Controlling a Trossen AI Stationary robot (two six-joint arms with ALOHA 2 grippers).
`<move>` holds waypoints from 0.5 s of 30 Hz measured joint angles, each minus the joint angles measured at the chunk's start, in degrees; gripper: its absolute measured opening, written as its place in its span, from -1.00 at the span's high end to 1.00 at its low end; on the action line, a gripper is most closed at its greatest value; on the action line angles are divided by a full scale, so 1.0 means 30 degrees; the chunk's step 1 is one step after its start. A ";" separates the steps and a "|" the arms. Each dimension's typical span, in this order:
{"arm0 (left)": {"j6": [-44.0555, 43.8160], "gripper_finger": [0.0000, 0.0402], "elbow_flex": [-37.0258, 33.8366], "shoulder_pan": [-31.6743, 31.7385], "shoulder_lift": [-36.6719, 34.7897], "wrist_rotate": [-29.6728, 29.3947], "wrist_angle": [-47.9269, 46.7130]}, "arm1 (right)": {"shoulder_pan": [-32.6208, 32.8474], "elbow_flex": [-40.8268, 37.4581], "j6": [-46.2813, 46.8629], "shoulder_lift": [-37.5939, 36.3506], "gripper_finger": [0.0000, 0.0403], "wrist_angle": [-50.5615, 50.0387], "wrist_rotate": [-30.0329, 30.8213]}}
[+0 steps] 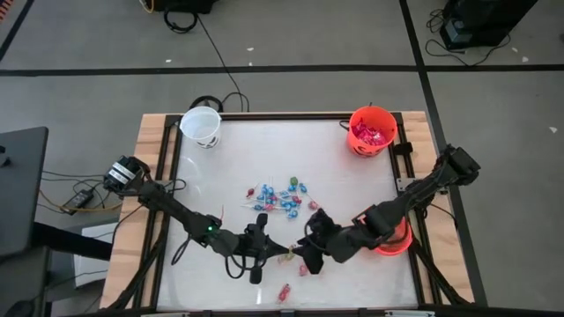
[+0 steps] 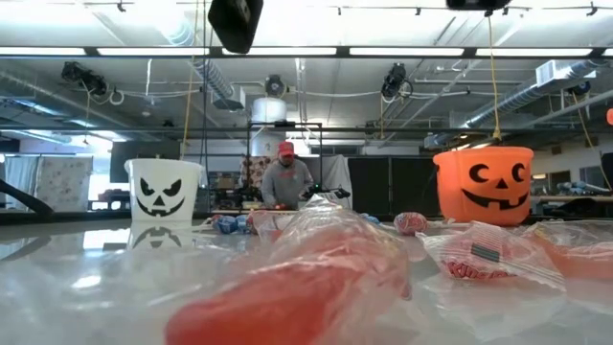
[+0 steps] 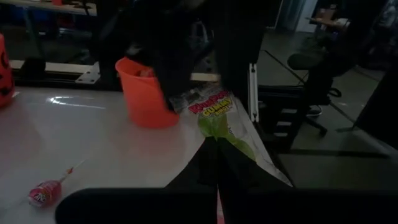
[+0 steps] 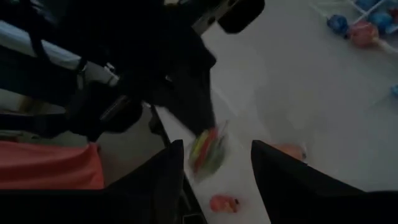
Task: Sort candy by brand, put in halloween buckets
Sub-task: Put the green gummy into the bottom orange bucket
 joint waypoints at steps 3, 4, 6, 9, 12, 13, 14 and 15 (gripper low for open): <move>0.0018 0.98 0.0007 0.0000 0.0000 0.0000 0.0361 | -0.0445 0.0000 -0.0502 0.0303 0.07 0.0662 -0.0815; 0.0169 0.98 0.0007 0.0002 0.0000 0.0000 0.0404 | -0.0574 0.0000 -0.0667 0.0336 0.11 0.0816 -0.1377; 0.0254 0.98 0.0007 0.0010 0.0000 -0.0075 0.0497 | -0.0936 0.0015 -0.0904 0.0488 0.25 0.0962 -0.2891; 0.0209 0.96 0.0007 0.0007 0.0000 -0.0112 0.0520 | -0.1154 0.0015 -0.1472 0.0599 0.60 0.0578 -0.4285; 0.0174 0.88 0.0007 0.0015 0.0007 -0.0160 0.0546 | -0.1242 0.0015 -0.2296 0.0428 0.89 0.0348 -0.4283; 0.0174 0.84 0.0007 0.0015 0.0007 -0.0168 0.0619 | -0.1242 0.0015 -0.2210 0.0283 0.90 0.0083 -0.4222; 0.0159 0.79 0.0007 0.0015 0.0001 -0.0226 0.0640 | -0.1249 0.0015 -0.2094 0.0089 0.90 -0.0310 -0.4147; 0.0059 0.74 0.0007 0.0008 0.0000 -0.0247 0.0607 | -0.1256 0.0015 -0.2072 -0.0142 0.90 -0.0843 -0.4034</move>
